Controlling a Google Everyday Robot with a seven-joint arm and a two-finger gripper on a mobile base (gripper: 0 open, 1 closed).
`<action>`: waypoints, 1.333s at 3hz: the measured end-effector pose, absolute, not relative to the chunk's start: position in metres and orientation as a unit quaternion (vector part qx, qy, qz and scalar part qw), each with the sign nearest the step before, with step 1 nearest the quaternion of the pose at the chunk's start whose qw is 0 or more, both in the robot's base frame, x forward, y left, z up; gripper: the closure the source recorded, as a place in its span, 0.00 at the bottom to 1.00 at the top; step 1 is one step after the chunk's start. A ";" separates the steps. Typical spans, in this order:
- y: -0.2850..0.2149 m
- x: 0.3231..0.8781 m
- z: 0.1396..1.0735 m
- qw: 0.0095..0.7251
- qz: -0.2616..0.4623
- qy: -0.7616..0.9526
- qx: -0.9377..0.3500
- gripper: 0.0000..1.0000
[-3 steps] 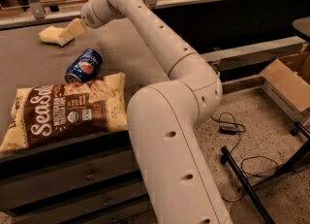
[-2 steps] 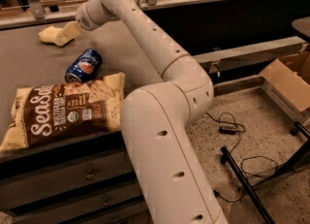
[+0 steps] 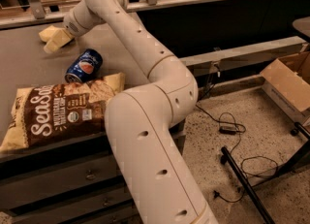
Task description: Pick sponge
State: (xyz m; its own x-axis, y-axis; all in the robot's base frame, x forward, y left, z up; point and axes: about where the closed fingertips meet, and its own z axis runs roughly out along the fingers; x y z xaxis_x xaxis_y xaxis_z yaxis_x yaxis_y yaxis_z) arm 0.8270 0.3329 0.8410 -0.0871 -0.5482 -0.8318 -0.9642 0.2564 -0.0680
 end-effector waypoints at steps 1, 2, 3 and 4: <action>0.336 0.826 0.830 0.379 0.267 0.697 -0.547 0.15; 0.336 0.825 0.829 0.377 0.274 0.697 -0.545 0.38; 0.326 0.822 0.846 0.390 0.275 0.682 -0.554 0.69; 0.303 0.813 0.877 0.415 0.276 0.651 -0.572 0.98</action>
Offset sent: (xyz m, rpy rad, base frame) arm 0.0020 -0.0043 -0.0011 0.0166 0.0433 0.0060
